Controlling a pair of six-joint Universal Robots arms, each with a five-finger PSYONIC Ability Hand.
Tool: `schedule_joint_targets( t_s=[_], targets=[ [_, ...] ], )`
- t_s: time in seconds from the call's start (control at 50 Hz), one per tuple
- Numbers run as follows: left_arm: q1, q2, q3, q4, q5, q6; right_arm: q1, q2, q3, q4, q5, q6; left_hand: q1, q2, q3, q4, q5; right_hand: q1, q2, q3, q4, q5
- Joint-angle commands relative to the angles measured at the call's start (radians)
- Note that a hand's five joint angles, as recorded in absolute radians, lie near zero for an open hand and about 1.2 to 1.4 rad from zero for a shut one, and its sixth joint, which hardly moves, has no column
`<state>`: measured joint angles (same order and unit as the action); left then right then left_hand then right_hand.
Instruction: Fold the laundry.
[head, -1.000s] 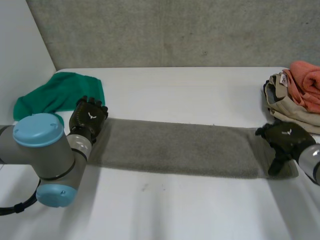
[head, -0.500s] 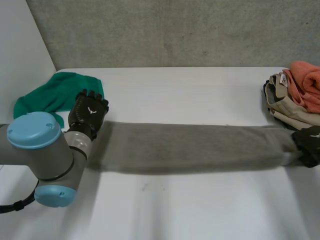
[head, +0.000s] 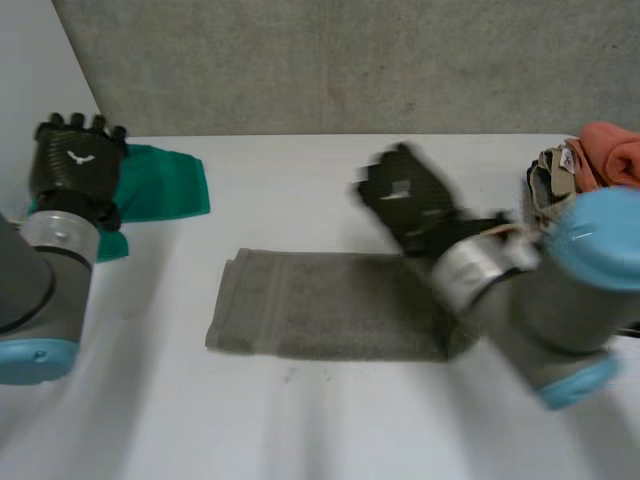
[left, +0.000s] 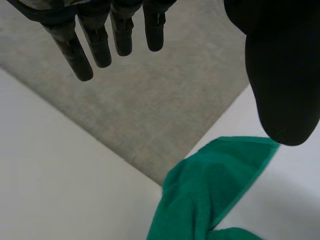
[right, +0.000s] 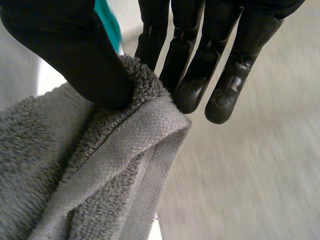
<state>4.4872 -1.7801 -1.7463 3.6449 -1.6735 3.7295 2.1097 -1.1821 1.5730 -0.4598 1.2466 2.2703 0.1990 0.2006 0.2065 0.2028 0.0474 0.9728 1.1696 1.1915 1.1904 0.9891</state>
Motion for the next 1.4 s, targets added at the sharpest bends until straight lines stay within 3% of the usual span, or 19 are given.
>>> schedule_joint_targets(
  t_s=[0.02,0.08,0.1,0.12,0.14,0.18,0.28,0.32,0.46,0.64,0.72,0.98,1.14,1.28,1.32,1.4],
  targets=[
    [0.021,0.033,-0.050,-0.005,0.006,-0.046,0.256,0.283,-0.220,-0.014,-0.019,-0.002,-0.003,-0.005,-0.011,-0.007,-0.026,0.423,0.227,0.205,0.206,0.233],
    [0.012,0.030,-0.071,-0.003,0.009,-0.046,0.282,0.380,-0.255,-0.020,-0.091,0.003,-0.006,-0.008,-0.013,-0.010,-0.029,0.423,0.227,0.205,0.206,0.233],
    [0.007,0.027,-0.079,-0.002,0.009,-0.046,0.283,0.387,-0.257,-0.025,-0.088,0.003,-0.012,-0.013,-0.019,-0.016,-0.035,0.317,0.120,0.098,0.099,0.126],
    [0.006,0.025,-0.079,-0.003,0.009,-0.046,0.285,0.391,-0.266,-0.022,-0.085,0.003,-0.012,-0.014,-0.019,-0.016,-0.035,-0.074,-0.270,-0.292,-0.291,-0.264],
    [0.001,0.019,-0.079,-0.002,0.009,-0.046,0.283,0.389,-0.274,-0.011,-0.070,0.002,-0.015,-0.016,-0.022,-0.019,-0.038,-0.798,-0.995,-1.017,-1.016,-0.989],
    [-0.006,0.018,-0.078,-0.002,0.011,-0.046,0.280,0.381,-0.275,-0.008,-0.024,0.008,-0.018,-0.019,-0.025,-0.022,-0.041,-0.798,-0.995,-1.017,-1.016,-0.989],
    [-0.068,0.002,-0.067,-0.002,0.020,-0.046,0.266,0.273,-0.213,0.032,0.203,0.130,-0.012,-0.014,-0.019,-0.016,-0.035,-0.798,-0.995,-1.017,-1.016,-0.989],
    [-0.115,-0.002,-0.061,-0.002,0.031,-0.050,0.236,0.225,-0.168,0.044,0.232,0.204,-0.012,-0.014,-0.019,-0.016,-0.035,-0.798,-0.995,-1.017,-1.016,-0.989],
    [-0.267,-0.010,-0.055,-0.002,0.086,-0.054,0.047,0.026,0.015,0.145,0.215,0.517,0.003,0.001,-0.005,-0.001,-0.020,-0.798,-0.995,-1.017,-1.016,-0.989],
    [-0.442,-0.110,-0.025,-0.022,0.107,-0.051,-0.040,0.004,0.142,0.257,0.146,0.541,0.035,0.033,0.028,0.031,0.012,-0.706,-0.903,-0.925,-0.924,-0.897],
    [-0.453,-0.180,-0.007,-0.035,0.109,-0.050,-0.047,0.007,0.160,0.256,0.148,0.541,0.035,0.033,0.028,0.031,0.012,-0.486,-0.683,-0.705,-0.703,-0.677],
    [-0.425,-0.352,0.151,-0.068,0.078,-0.045,-0.033,0.081,0.173,0.228,0.191,0.474,0.035,0.033,0.028,0.031,0.012,-0.357,-0.554,-0.575,-0.574,-0.548],
    [-0.258,-0.418,0.226,-0.078,-0.182,-0.022,-0.033,0.085,0.199,0.141,0.246,0.416,0.056,0.054,0.048,0.052,0.033,-0.204,-0.401,-0.423,-0.422,-0.395],
    [-0.312,-0.340,0.108,-0.081,-0.114,-0.011,-0.034,0.090,0.199,0.135,0.249,0.399,0.050,0.048,0.042,0.046,0.027,0.168,-0.028,-0.050,-0.049,-0.022],
    [-0.344,-0.289,0.064,-0.080,-0.103,-0.016,-0.042,0.088,0.205,0.135,0.249,0.382,0.050,0.048,0.042,0.046,0.027,0.397,0.200,0.179,0.180,0.206],
    [-0.379,-0.230,0.015,-0.081,-0.106,-0.016,-0.051,0.073,0.219,0.138,0.249,0.339,0.047,0.045,0.039,0.043,0.024,0.423,0.227,0.205,0.206,0.233]
  ],
)
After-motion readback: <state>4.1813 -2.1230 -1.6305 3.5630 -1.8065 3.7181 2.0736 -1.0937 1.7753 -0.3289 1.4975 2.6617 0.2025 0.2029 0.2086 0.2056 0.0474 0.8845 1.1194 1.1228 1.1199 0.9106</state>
